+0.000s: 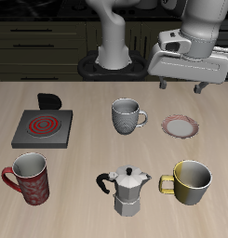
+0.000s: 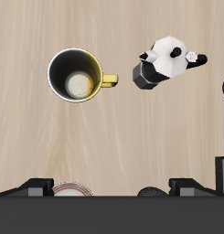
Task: Place the white and yellow mug on the plate
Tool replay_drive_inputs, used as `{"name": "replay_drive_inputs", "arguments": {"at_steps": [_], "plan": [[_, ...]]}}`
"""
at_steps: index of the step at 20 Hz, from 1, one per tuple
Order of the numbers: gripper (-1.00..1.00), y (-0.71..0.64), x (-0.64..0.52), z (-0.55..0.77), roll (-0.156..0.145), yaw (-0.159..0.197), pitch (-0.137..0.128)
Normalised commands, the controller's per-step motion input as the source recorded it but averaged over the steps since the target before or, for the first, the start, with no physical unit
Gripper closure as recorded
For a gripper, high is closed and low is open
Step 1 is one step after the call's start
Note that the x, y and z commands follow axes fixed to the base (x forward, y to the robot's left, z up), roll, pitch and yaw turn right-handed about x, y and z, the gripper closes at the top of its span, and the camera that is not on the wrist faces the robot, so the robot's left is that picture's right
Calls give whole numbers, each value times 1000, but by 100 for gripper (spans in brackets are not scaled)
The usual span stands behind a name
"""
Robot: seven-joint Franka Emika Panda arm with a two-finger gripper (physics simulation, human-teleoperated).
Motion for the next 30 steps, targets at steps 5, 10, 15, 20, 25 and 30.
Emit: {"name": "replay_drive_inputs", "arguments": {"at_steps": [5, 10, 15, 20, 25, 30], "plan": [[-100, 40, 217, 37, 127, -13, 25], [-100, -170, 194, 38, 32, -5, 4], [-100, -66, 132, 83, -1, 8, -15], [-100, 37, 111, 143, 22, -24, -18], [-100, 134, 131, 56, 50, 14, -22], [-100, 22, 100, 17, 21, -4, -22]]}}
